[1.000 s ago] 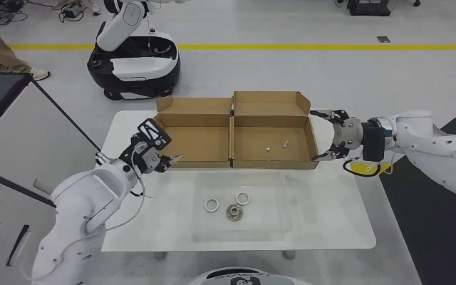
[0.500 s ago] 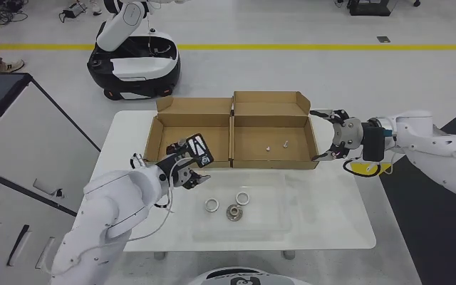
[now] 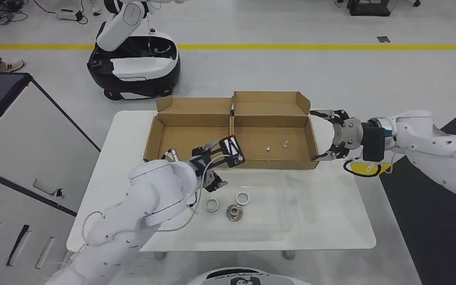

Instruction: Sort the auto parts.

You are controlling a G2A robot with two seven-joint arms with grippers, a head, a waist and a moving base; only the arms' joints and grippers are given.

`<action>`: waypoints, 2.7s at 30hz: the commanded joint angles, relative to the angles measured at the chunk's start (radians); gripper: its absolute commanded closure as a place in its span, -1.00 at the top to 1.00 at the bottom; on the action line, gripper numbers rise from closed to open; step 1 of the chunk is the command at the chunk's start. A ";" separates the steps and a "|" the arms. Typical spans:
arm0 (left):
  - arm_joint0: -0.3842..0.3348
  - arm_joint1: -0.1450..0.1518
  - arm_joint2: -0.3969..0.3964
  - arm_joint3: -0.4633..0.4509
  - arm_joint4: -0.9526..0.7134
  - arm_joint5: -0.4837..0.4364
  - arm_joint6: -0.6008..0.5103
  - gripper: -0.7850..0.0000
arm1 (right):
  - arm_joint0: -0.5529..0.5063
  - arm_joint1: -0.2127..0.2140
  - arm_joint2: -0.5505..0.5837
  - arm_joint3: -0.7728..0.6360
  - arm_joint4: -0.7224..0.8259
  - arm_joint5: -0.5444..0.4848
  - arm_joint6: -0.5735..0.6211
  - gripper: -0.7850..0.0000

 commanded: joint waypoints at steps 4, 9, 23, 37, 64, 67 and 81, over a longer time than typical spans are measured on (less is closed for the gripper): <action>-0.090 -0.006 0.102 0.036 -0.042 0.065 -0.064 1.00 | 0.000 0.000 0.000 0.000 0.000 0.000 0.000 1.00; -0.158 -0.004 0.167 0.063 -0.103 0.100 -0.099 1.00 | 0.000 0.000 0.000 0.000 0.000 0.000 0.000 1.00; -0.220 0.038 0.274 0.054 -0.260 0.093 -0.092 1.00 | 0.000 0.000 0.000 0.000 0.000 0.000 0.000 1.00; -0.250 0.014 0.358 0.093 -0.172 0.122 -0.045 1.00 | 0.000 0.000 0.000 0.000 0.000 0.000 0.000 1.00; -0.258 0.017 0.335 0.119 -0.202 0.086 -0.046 1.00 | 0.000 0.000 0.000 0.000 0.000 0.000 0.000 1.00; -0.293 0.016 0.345 0.148 -0.302 0.090 -0.089 1.00 | 0.000 0.000 0.000 0.000 0.000 0.000 0.000 1.00; -0.608 0.010 0.573 0.296 -0.672 0.177 -0.147 1.00 | 0.000 0.000 0.000 0.000 0.000 0.000 0.000 1.00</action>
